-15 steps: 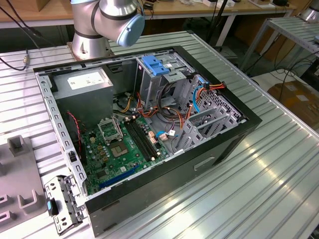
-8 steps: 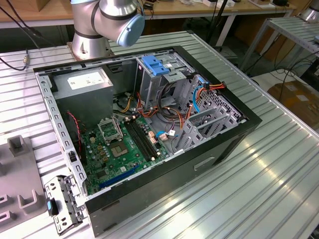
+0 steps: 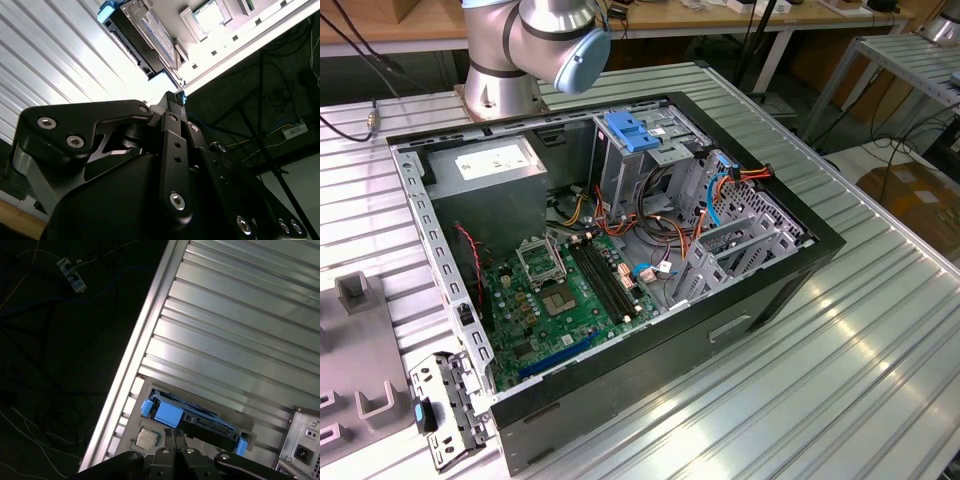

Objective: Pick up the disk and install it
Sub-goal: 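Pick up the disk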

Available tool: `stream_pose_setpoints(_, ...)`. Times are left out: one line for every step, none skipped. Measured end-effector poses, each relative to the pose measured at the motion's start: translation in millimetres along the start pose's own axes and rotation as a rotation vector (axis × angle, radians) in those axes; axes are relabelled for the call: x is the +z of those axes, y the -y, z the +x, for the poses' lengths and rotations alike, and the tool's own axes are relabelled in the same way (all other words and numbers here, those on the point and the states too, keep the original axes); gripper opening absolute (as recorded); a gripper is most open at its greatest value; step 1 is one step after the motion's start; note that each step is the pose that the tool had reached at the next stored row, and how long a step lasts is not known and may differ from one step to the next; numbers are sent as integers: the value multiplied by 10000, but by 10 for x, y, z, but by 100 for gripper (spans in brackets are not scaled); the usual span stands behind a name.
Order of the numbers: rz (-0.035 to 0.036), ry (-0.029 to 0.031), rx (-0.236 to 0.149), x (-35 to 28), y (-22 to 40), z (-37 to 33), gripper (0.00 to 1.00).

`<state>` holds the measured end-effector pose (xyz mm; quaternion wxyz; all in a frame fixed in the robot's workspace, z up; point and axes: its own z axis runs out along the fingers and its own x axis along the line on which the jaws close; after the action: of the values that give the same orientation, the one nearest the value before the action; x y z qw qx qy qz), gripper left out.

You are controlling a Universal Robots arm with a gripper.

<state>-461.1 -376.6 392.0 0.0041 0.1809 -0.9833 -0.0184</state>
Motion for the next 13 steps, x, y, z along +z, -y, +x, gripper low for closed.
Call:
stream_pose_setpoints(0, -1, -24, 0, 0, 0, 11)
stream_pose_setpoints(0, -2, -51, 0, 0, 0, 11)
stream_pose_setpoints(1, -3, -78, 0, 0, 0, 11)
stream_pose_setpoints(1, -4, -124, 0, 0, 0, 11)
stream_pose_setpoints(1, -6, -172, 0, 0, 0, 11)
stream_pose_setpoints(1, -8, -215, 0, 0, 0, 11)
stream_pose_setpoints(1, -10, -265, 0, 0, 0, 11)
stream_pose_setpoints(1, -11, -307, 0, 0, 0, 11)
stream_pose_setpoints(1, -13, -349, 0, 0, 0, 11)
stream_pose_setpoints(1, -14, -385, 0, 0, 0, 11)
stream_pose_setpoints(1, -16, -428, 0, 0, 0, 11)
stream_pose_setpoints(1, -18, -483, 0, 0, 0, 11)
stream_pose_setpoints(1, -20, -523, 0, 0, 0, 11)
